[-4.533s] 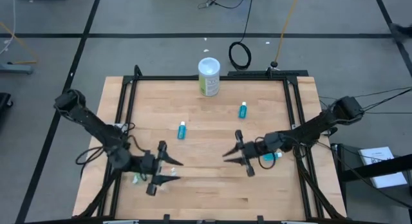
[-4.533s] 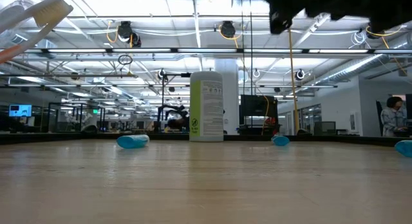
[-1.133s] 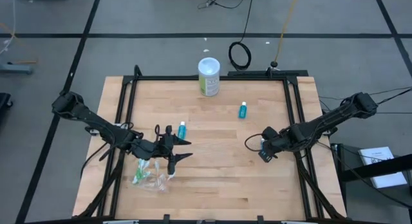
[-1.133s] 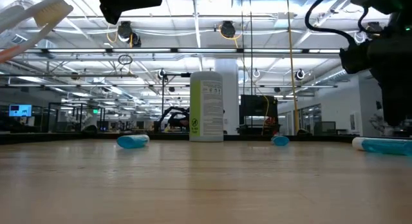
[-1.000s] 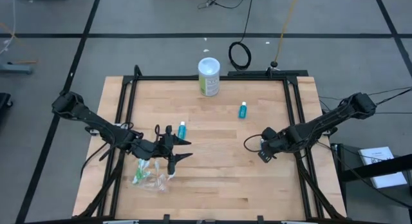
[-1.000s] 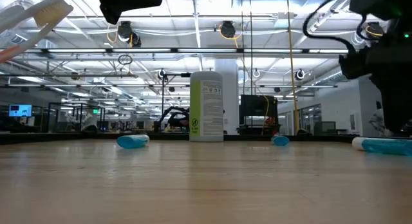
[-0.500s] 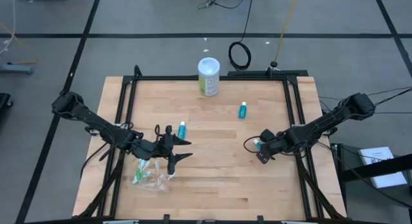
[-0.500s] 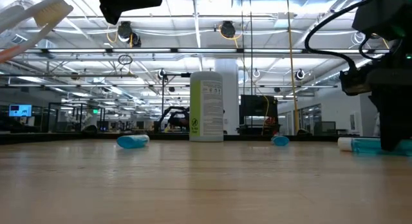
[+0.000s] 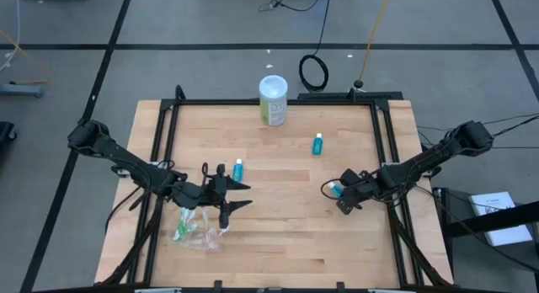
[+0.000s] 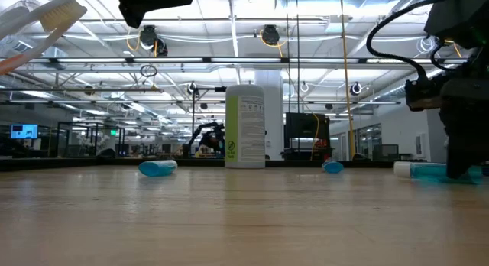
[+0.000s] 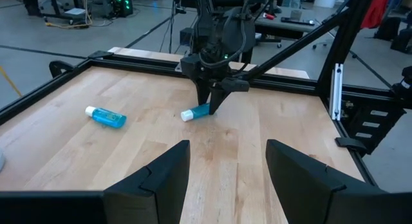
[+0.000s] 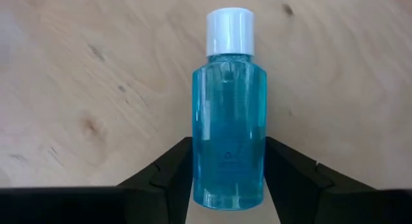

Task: Pick & Place toothbrushing station
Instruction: Put the blue mouthwash into the transparent organizer

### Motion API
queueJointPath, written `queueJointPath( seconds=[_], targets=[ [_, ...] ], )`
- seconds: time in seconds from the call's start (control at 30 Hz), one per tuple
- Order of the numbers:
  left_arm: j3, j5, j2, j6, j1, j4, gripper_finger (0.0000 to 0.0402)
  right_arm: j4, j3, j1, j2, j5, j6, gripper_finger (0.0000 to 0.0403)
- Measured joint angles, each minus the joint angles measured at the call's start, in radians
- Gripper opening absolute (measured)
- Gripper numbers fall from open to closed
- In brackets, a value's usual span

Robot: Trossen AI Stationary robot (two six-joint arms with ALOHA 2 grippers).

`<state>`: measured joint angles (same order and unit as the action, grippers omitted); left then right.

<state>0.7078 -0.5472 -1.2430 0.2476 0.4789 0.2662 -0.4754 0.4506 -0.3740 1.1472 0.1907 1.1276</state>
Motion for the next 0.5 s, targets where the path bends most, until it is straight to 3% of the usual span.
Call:
queueJointPath(
  seconds=[0.13,0.27,0.5],
  targets=[
    [0.000,0.000,0.000,0.000,0.000,0.035,0.0212,0.158,-0.008,0.003,-0.032,0.113,-0.108,0.0161],
    [0.000,0.000,0.000,0.024,-0.004,0.074,0.0212,0.450,-0.005,0.001,-0.037,0.218,-0.346,0.0162],
    [0.000,0.124,0.000,0.247,-0.093,0.142,0.0212,0.923,-0.003,0.001,0.017,0.325,-0.810,0.0164]
  ],
)
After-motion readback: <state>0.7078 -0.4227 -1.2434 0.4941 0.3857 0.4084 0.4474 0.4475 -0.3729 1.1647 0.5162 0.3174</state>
